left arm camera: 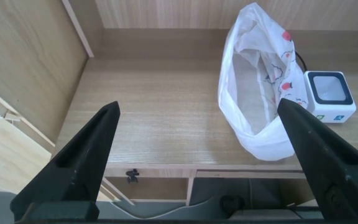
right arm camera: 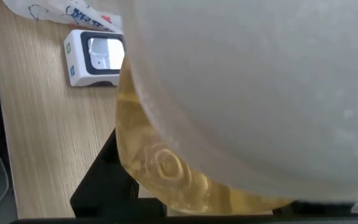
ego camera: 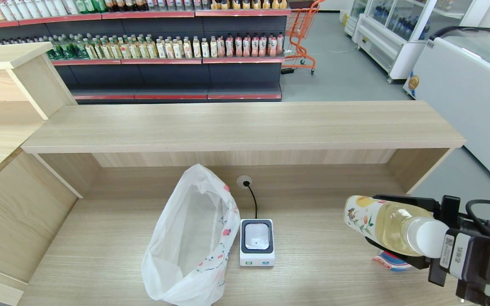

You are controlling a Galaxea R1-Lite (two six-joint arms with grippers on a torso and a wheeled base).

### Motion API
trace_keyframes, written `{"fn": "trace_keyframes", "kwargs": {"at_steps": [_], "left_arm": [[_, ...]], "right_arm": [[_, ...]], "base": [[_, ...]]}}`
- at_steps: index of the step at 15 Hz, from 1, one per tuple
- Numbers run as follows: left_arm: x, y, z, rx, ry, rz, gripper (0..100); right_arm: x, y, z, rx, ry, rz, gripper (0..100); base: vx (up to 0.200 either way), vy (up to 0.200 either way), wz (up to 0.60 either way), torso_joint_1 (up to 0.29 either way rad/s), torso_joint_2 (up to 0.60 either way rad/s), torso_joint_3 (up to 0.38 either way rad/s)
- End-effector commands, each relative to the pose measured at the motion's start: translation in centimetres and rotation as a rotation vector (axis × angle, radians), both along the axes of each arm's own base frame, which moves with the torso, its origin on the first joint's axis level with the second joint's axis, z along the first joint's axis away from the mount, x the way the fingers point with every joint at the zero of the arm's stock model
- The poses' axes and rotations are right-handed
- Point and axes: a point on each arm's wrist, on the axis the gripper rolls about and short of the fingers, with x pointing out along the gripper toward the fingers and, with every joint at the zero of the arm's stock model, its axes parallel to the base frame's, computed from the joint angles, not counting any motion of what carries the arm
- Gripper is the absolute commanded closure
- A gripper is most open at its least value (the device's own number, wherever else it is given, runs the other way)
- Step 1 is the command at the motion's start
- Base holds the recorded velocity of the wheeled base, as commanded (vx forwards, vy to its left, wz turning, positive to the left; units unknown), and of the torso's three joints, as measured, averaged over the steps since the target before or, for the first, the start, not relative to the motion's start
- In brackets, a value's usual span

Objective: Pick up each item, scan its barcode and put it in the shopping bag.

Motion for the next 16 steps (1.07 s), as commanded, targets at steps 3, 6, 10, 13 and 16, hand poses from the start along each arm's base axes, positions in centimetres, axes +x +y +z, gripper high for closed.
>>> {"fn": "trace_keyframes", "kwargs": {"at_steps": [3, 6, 10, 13, 16], "left_arm": [[0.0, 0.0, 0.0, -0.003, -0.001, 0.0, 0], [0.0, 0.0, 0.0, -0.003, -0.001, 0.0, 0], [0.0, 0.0, 0.0, 0.002, -0.001, -0.001, 0], [0.0, 0.0, 0.0, 0.0, -0.001, 0.0, 0], [0.0, 0.0, 0.0, 0.0, -0.001, 0.0, 0]], "right_arm": [[-0.1, 0.0, 0.0, -0.002, -0.001, -0.001, 100], [0.2, 0.0, -0.6, -0.01, 0.028, -0.001, 100], [1.2, -0.1, -1.8, -0.028, 0.087, -0.021, 100], [2.5, -0.6, -3.2, -0.03, 0.112, -0.012, 100], [3.1, -1.3, -6.1, -0.098, 0.134, 0.023, 100]], "base": [[0.0, 0.2, 0.0, -0.002, 0.0, 0.006], [0.0, 0.2, 0.0, 0.017, 0.01, 0.002], [0.0, 0.15, 0.0, 0.002, 0.0, 0.004], [0.0, 0.0, 0.0, 0.0, 0.0, 0.0], [0.0, 0.0, 0.0, 0.0, 0.0, 0.0]]}}
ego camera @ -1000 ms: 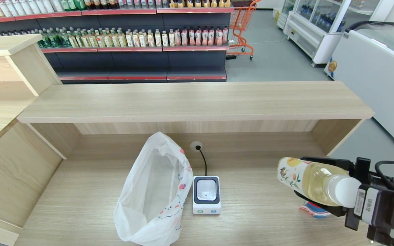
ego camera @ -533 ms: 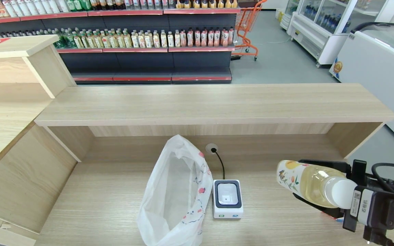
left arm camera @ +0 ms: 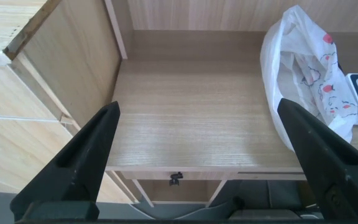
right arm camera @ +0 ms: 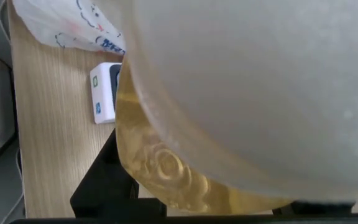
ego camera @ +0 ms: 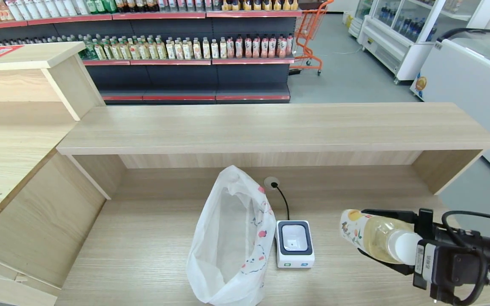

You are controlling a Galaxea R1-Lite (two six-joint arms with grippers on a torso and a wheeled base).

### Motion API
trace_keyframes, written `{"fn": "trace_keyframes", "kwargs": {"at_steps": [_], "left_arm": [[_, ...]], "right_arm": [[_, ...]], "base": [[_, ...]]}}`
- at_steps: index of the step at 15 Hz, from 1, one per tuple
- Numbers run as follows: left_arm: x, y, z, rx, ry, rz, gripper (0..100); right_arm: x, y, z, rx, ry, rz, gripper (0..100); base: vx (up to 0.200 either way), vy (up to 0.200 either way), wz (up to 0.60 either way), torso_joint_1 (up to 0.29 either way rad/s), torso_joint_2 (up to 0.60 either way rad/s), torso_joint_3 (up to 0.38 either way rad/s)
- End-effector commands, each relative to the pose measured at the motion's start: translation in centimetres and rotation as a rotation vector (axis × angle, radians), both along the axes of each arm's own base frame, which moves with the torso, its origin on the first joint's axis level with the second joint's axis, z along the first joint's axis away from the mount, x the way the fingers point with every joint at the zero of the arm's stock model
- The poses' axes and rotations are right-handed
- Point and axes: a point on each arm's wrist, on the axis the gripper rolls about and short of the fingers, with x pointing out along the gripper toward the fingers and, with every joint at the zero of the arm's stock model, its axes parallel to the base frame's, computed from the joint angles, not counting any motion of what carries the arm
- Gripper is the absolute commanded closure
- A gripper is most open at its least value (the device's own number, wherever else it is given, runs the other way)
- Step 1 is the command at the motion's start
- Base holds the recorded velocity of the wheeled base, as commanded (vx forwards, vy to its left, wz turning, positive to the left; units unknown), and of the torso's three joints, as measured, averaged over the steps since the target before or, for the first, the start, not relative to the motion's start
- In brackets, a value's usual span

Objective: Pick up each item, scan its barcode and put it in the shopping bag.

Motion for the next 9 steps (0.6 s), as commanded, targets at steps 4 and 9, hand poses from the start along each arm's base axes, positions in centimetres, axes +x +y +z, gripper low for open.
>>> {"fn": "trace_keyframes", "kwargs": {"at_steps": [4, 9], "left_arm": [[0.0, 0.0, 0.0, 0.0, -0.001, 0.001, 0], [0.0, 0.0, 0.0, 0.001, -0.001, 0.001, 0]], "right_arm": [[2.5, -1.1, -5.4, -0.125, 0.069, 0.072, 100], [6.2, -0.2, -6.9, -0.161, 0.007, 0.189, 100]], "base": [[0.0, 0.0, 0.0, 0.0, 0.0, 0.0], [0.0, 0.0, 0.0, 0.0, 0.0, 0.0]]}}
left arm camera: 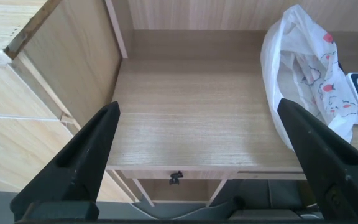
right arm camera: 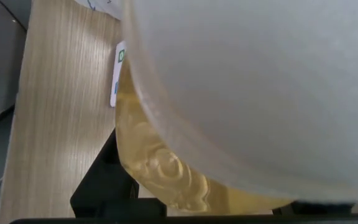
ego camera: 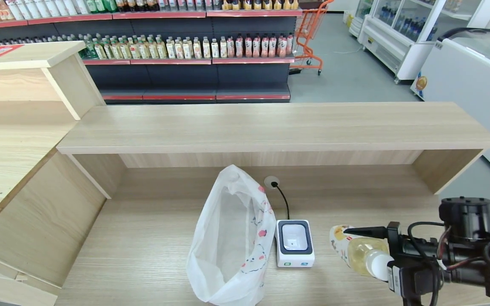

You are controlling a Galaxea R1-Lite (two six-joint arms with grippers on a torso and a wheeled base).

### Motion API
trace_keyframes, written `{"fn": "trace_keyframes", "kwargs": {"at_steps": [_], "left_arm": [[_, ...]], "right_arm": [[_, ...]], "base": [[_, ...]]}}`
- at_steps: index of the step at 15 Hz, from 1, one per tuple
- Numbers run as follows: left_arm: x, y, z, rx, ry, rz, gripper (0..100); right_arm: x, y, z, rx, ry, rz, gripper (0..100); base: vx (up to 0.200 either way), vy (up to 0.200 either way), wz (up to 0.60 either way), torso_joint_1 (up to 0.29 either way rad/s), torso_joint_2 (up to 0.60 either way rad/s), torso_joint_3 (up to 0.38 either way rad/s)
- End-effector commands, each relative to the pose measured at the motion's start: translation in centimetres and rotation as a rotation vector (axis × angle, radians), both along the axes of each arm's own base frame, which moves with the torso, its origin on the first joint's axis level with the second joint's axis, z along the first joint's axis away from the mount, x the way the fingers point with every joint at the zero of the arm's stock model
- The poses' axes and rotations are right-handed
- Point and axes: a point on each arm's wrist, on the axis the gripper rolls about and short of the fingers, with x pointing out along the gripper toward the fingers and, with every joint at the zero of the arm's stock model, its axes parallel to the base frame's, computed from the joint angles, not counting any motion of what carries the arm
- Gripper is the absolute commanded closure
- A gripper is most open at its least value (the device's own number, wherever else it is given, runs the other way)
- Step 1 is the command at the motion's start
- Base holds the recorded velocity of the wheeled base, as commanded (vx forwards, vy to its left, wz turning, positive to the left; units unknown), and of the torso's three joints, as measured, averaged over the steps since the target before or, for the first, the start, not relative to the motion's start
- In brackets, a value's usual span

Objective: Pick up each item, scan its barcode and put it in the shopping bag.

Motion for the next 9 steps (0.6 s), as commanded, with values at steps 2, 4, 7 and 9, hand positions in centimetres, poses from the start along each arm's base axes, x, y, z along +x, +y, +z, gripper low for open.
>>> {"fn": "trace_keyframes", "kwargs": {"at_steps": [2, 4, 7, 9], "left_arm": [[0.0, 0.0, 0.0, 0.001, -0.001, 0.001, 0], [0.0, 0.0, 0.0, -0.001, -0.001, 0.001, 0], [0.0, 0.0, 0.0, -0.001, -0.001, -0.001, 0], [0.0, 0.0, 0.0, -0.001, -0.001, 0.001, 0]], "right_arm": [[3.5, 1.6, -1.5, 0.006, -0.011, 0.106, 100], [4.0, 2.2, -2.4, 0.006, 0.003, 0.146, 100], [4.8, 2.8, -3.0, -0.002, -0.015, 0.187, 100], [5.3, 3.0, -3.4, 0.009, -0.018, 0.212, 100]], "base": [[0.0, 0.0, 0.0, 0.0, 0.0, 0.0], [0.0, 0.0, 0.0, 0.0, 0.0, 0.0], [0.0, 0.0, 0.0, 0.0, 0.0, 0.0], [0.0, 0.0, 0.0, 0.0, 0.0, 0.0]]}}
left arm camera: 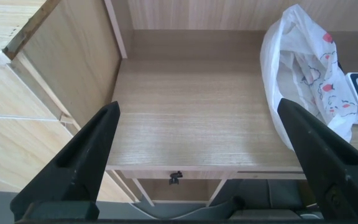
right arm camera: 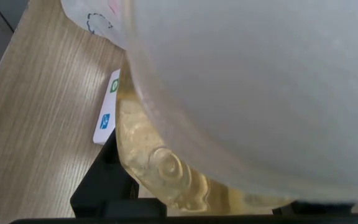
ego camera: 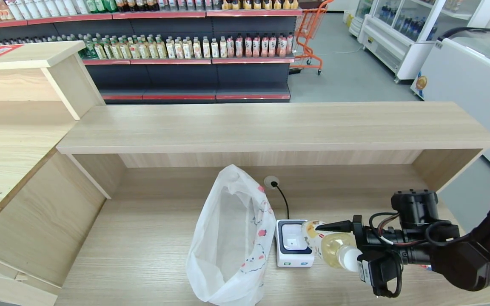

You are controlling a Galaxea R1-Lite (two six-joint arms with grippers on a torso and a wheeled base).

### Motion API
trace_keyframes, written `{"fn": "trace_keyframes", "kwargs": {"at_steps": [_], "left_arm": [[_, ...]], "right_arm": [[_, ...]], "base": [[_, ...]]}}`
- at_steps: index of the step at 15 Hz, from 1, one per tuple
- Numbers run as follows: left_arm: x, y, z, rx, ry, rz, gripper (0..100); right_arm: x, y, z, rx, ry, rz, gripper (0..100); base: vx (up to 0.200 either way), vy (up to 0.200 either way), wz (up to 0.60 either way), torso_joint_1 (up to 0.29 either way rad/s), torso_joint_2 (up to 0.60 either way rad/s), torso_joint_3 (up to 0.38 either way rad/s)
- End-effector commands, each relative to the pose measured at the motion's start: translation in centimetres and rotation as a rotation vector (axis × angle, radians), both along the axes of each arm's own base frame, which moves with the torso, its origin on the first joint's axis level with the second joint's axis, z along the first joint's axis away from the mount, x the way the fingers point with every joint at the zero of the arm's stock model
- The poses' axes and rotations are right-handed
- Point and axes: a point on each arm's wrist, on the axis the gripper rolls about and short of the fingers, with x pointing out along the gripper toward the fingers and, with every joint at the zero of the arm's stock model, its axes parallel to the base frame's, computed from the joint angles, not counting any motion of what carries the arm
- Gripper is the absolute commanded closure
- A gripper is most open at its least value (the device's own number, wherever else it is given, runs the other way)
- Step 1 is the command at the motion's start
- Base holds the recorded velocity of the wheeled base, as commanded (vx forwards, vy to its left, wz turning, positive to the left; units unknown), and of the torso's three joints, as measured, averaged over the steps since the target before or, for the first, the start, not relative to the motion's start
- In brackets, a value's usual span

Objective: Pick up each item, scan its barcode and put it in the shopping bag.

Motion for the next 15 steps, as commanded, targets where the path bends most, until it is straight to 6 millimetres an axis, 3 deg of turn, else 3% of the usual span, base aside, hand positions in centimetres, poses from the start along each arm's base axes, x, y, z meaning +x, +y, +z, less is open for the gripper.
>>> {"fn": "trace_keyframes", "kwargs": {"at_steps": [1, 15], "left_arm": [[0.0, 0.0, 0.0, 0.0, -0.001, -0.001, 0], [0.0, 0.0, 0.0, 0.0, -0.001, -0.001, 0]], "right_arm": [[0.6, 0.1, -0.8, -0.002, 0.013, 0.009, 100], [2.6, 0.5, -1.8, -0.02, -0.078, 0.055, 100]], "base": [[0.0, 0.0, 0.0, 0.0, 0.0, 0.0], [0.0, 0.0, 0.0, 0.0, 0.0, 0.0]]}}
